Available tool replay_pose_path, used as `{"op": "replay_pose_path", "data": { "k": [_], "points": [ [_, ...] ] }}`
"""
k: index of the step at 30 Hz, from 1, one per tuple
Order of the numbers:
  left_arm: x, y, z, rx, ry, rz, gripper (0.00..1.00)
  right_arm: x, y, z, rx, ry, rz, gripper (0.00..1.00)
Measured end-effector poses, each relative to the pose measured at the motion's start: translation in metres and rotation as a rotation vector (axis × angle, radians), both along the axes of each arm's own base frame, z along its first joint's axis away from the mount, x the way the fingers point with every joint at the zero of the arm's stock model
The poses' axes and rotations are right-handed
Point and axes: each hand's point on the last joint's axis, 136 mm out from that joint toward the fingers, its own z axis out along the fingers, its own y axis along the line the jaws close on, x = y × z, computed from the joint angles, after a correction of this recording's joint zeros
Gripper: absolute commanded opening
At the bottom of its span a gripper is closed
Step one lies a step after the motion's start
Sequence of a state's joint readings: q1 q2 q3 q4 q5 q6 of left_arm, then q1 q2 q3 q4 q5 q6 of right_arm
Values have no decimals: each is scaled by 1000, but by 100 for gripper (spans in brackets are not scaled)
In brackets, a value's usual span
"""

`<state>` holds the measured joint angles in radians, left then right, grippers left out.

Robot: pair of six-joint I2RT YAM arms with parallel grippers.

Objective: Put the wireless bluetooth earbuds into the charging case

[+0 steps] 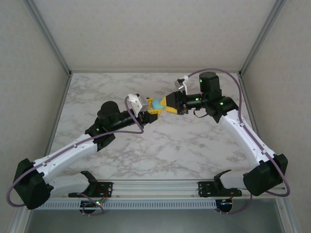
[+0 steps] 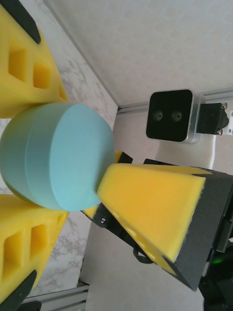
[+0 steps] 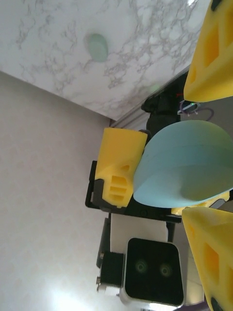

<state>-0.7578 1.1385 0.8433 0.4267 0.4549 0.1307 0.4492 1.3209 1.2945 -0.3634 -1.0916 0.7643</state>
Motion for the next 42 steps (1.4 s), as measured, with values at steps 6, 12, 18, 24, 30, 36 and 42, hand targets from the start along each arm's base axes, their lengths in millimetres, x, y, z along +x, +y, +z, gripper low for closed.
{"op": "replay_pose_path", "data": {
  "k": [6, 12, 18, 24, 30, 36, 42],
  "points": [
    [-2, -1, 2, -5, -2, -14, 20, 2, 5, 8, 51, 22, 37, 53],
    [-1, -2, 1, -1, 1, -16, 21, 4, 7, 5, 64, 48, 51, 45],
    [-1, -3, 0, 5, 3, -16, 23, 3, 6, 4, 67, 56, 55, 39],
    [0, -3, -1, 12, 4, -12, 27, 4, 6, 3, 63, 52, 48, 24],
    [4, -4, -10, 48, 16, 0, 46, 10, 5, -4, 40, 46, 3, 16],
    [11, -4, -23, 104, 52, 26, 60, 27, -1, -25, -1, 61, -104, 15],
    [20, 2, -37, 151, 81, 89, 67, 58, -23, -60, -44, 99, -265, 15]
  ]
}}
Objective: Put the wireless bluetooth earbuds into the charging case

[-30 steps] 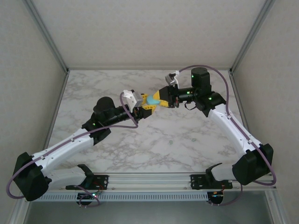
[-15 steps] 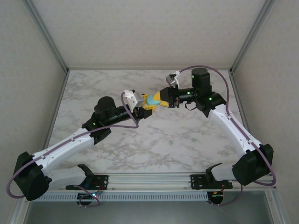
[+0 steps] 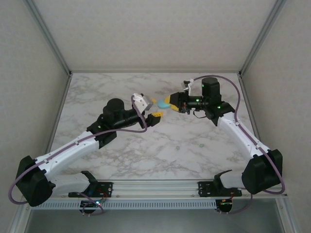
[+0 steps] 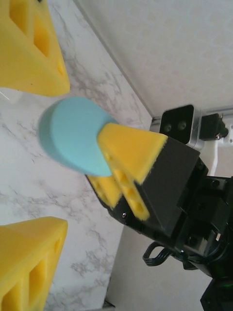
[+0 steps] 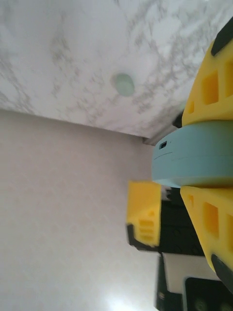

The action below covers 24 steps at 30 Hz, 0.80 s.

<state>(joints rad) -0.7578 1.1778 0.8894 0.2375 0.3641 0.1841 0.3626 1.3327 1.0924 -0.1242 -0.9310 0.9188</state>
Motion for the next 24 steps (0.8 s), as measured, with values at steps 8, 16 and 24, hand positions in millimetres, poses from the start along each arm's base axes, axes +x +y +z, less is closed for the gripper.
{"op": "replay_pose_path", "data": {
  "k": [8, 16, 24],
  "points": [
    [10, 28, -23, 37, 36, 166, 70, 54, -35, -100, -221, 95, -210, 15],
    [17, 66, -13, 10, 79, 350, 72, 67, -42, -222, -414, 279, -199, 16],
    [17, 88, -17, 25, 116, 439, 73, 79, -49, -249, -506, 228, -167, 19]
  ]
}}
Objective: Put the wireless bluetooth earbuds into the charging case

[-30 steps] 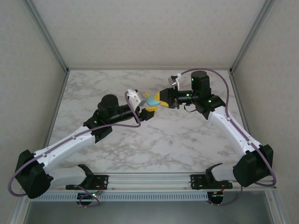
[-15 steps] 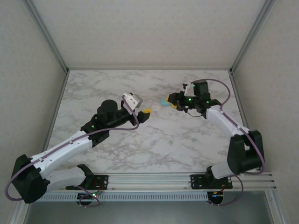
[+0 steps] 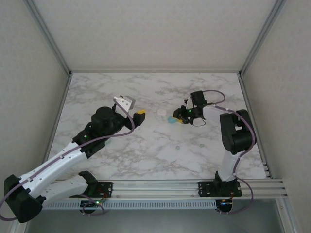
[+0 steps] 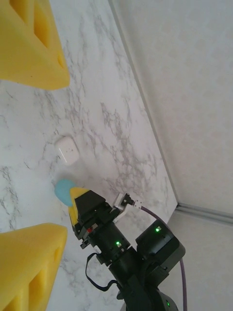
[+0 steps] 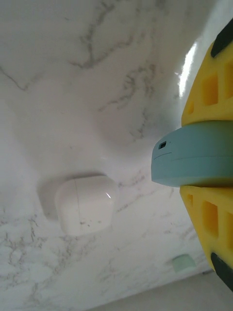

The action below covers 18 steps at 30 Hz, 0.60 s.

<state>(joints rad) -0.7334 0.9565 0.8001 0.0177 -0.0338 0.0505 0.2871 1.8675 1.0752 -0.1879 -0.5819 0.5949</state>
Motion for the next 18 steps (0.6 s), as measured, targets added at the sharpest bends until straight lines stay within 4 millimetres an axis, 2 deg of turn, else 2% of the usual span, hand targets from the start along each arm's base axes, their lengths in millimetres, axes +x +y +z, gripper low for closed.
{"op": "replay_pose_path", "data": {
  "k": [8, 11, 14, 18],
  "points": [
    [7, 21, -26, 28, 119, 95, 73, 6, -3, -4, -24, -36, 52, 35],
    [13, 35, -38, 24, 181, 159, 74, 6, -7, -4, -48, -40, 61, 44],
    [20, 52, -50, 9, 251, 237, 74, 4, -15, -9, -83, -32, 62, 49],
    [31, 78, -76, 3, 381, 370, 74, 1, -24, -13, -137, -15, 65, 54]
  ]
}}
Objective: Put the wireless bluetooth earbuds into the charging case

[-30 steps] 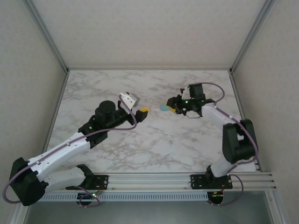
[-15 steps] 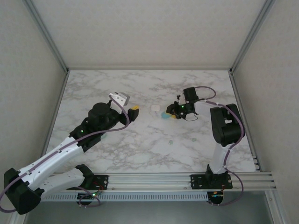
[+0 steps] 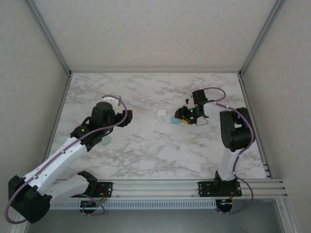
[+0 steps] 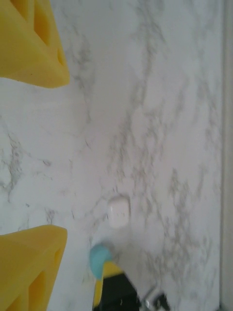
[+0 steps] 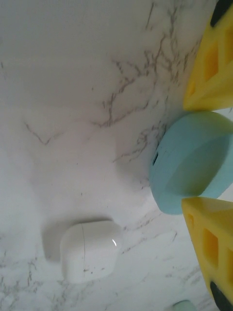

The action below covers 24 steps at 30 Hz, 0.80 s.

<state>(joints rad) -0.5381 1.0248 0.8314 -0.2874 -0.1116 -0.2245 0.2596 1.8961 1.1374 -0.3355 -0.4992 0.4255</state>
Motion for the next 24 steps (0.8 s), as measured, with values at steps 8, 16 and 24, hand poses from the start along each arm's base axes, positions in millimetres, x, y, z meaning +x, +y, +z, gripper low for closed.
{"op": "replay_pose_path", "data": {
  "k": [8, 16, 24],
  "points": [
    [3, 60, -66, -9, 288, 303, 79, -6, -12, 15, -77, -19, 16, 71],
    [-20, 106, -113, 31, 481, 474, 90, -13, -17, 82, -64, -160, 22, 73],
    [-37, 101, -166, 165, 691, 370, 92, -27, -16, 105, -35, -187, 30, 74]
  ]
}}
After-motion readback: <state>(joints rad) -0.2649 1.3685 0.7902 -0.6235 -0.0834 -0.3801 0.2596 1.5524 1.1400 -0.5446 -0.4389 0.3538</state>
